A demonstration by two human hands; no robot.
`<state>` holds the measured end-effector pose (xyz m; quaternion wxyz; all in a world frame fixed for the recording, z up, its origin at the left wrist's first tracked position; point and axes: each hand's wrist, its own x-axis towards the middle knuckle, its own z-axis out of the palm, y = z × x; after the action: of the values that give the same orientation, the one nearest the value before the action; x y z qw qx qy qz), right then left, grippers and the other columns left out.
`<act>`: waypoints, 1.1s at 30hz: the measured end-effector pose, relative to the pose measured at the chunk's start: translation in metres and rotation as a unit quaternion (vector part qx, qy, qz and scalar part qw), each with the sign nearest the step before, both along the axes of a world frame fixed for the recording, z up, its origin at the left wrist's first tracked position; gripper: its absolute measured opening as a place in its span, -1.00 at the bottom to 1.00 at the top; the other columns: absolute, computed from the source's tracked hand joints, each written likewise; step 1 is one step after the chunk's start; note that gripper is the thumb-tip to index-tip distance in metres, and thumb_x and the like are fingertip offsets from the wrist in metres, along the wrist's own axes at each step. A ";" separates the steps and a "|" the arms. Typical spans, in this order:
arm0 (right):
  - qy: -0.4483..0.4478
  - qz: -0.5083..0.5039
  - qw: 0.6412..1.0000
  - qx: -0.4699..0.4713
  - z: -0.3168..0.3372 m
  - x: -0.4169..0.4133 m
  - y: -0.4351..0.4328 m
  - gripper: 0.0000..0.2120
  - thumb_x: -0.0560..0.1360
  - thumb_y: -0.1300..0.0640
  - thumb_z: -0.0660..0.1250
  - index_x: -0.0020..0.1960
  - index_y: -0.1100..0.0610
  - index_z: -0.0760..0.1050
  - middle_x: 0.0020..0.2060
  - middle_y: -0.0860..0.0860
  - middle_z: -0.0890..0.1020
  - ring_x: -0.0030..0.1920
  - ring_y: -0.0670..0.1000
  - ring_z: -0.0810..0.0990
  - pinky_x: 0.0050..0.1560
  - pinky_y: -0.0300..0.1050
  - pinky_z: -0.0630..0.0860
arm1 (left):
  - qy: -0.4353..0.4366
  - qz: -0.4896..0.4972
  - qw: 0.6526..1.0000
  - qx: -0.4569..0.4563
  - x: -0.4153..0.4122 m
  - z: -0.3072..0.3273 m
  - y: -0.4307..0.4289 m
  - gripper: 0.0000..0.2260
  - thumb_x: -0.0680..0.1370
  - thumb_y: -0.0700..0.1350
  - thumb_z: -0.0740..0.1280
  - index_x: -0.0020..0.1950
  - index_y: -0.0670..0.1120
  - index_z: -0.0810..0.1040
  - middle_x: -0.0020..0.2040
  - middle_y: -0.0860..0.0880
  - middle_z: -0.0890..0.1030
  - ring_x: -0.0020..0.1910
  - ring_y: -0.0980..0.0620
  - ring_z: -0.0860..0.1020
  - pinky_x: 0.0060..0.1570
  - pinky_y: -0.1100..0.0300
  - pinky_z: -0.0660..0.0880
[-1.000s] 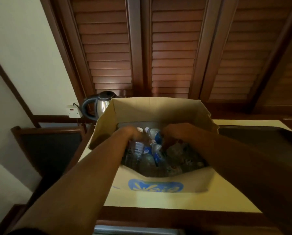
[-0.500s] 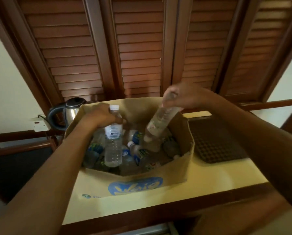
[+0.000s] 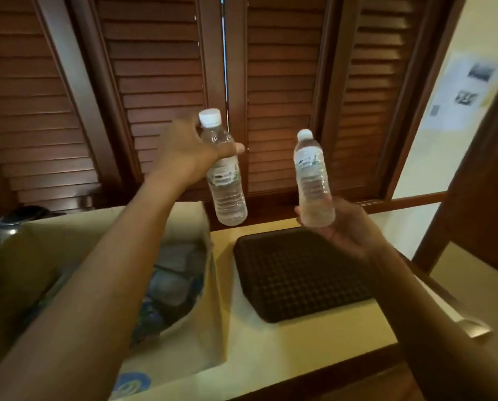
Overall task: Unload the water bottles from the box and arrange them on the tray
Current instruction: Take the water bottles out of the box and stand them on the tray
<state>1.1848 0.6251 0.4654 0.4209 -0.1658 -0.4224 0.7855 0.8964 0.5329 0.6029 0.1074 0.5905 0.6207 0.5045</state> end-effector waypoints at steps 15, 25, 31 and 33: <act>-0.564 -0.280 0.747 0.213 -0.108 0.103 0.156 -0.40 0.30 0.11 0.66 0.26 0.02 0.50 0.07 -0.03 0.70 0.10 0.05 0.67 0.14 0.06 0.62 | -0.052 0.030 0.989 -0.137 0.204 -0.179 0.211 -0.42 0.29 0.01 0.68 0.24 -0.01 0.54 0.17 0.01 0.65 0.17 -0.03 0.60 0.10 0.09 0.53; -0.557 -0.296 0.751 0.195 -0.134 0.098 0.191 -0.35 0.43 0.05 0.59 0.42 0.06 0.37 0.23 0.01 0.62 0.24 0.10 0.63 0.15 -0.02 0.56 | -0.103 0.040 0.984 -0.139 0.222 -0.214 0.245 -0.34 0.45 0.06 0.56 0.47 0.01 0.37 0.36 -0.04 0.55 0.37 -0.10 0.50 0.23 0.03 0.46; -0.558 -0.283 0.754 0.200 -0.131 0.097 0.185 -0.33 0.42 0.16 0.59 0.42 0.13 0.36 0.23 0.06 0.62 0.24 0.13 0.62 0.05 -0.11 0.51 | -0.116 0.024 0.982 -0.147 0.241 -0.225 0.242 -0.28 0.45 -0.06 0.57 0.50 0.06 0.28 0.41 -0.01 0.51 0.41 -0.10 0.48 0.33 -0.11 0.45; -0.562 -0.282 0.751 0.201 -0.130 0.097 0.184 -0.34 0.41 0.15 0.60 0.41 0.12 0.37 0.20 0.04 0.64 0.20 0.13 0.64 0.01 -0.13 0.49 | -0.096 -0.007 0.982 -0.159 0.245 -0.219 0.245 -0.28 0.44 -0.04 0.58 0.49 0.06 0.27 0.39 -0.02 0.52 0.38 -0.10 0.51 0.28 -0.05 0.47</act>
<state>1.2822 0.8094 0.3350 0.3340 -0.5999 -0.6652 0.2933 1.1411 0.7779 0.3834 0.2627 0.5185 0.6760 0.4529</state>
